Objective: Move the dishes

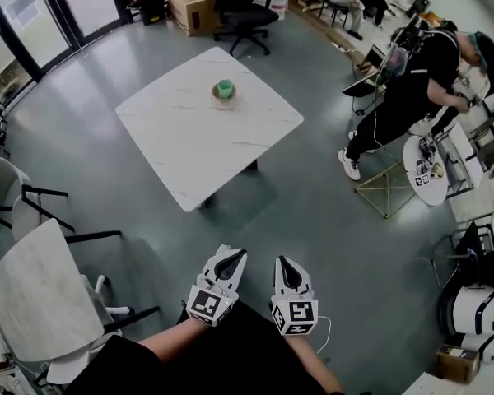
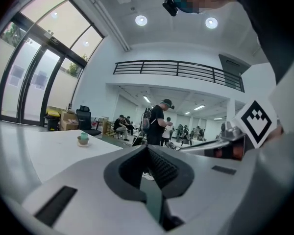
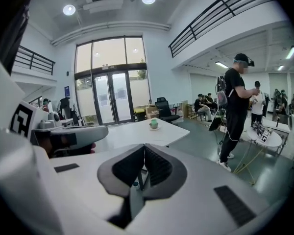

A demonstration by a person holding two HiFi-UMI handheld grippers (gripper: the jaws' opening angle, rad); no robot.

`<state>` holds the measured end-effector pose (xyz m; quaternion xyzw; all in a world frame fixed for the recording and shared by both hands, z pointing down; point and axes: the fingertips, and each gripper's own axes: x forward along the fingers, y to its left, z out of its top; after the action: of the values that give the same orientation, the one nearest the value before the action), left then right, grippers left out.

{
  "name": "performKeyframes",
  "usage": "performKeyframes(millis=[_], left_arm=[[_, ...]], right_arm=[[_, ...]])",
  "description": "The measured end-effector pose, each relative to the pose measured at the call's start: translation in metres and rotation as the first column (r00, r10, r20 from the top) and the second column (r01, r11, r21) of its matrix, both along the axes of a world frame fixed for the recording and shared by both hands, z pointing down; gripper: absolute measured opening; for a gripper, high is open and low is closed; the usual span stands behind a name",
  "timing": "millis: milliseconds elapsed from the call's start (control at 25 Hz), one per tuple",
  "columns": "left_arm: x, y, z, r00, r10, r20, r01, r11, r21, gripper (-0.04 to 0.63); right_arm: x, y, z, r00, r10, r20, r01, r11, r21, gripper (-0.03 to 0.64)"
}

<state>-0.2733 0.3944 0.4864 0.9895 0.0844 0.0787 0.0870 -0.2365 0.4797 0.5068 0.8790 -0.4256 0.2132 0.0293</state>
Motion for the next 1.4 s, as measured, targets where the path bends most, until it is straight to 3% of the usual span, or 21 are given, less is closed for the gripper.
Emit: performKeyframes(millis=[360, 680, 920, 1200, 1400], left_arm=[[0.082, -0.116, -0.005, 0.999, -0.049, -0.009, 0.048, 0.998, -0.048, 0.017], [0.104, -0.166, -0.003, 0.998, -0.070, -0.006, 0.070, 0.995, -0.064, 0.017], [0.119, -0.200, -0.008, 0.991, -0.132, -0.025, 0.130, 0.989, -0.077, 0.017], [0.144, -0.242, -0.002, 0.969, -0.247, -0.011, 0.246, 0.968, -0.056, 0.017], [0.187, -0.270, -0.003, 0.943, -0.332, 0.020, 0.333, 0.942, -0.043, 0.017]], right_arm=[[0.073, -0.132, -0.009, 0.995, -0.100, -0.021, 0.100, 0.994, -0.038, 0.017], [0.105, -0.188, -0.005, 0.991, -0.135, 0.008, 0.135, 0.989, -0.055, 0.017], [0.130, -0.221, -0.025, 0.986, -0.167, -0.007, 0.167, 0.986, -0.014, 0.017], [0.163, -0.267, -0.012, 0.954, -0.296, -0.039, 0.295, 0.955, -0.032, 0.017], [0.209, -0.306, -0.018, 0.921, -0.387, -0.046, 0.388, 0.922, 0.003, 0.017]])
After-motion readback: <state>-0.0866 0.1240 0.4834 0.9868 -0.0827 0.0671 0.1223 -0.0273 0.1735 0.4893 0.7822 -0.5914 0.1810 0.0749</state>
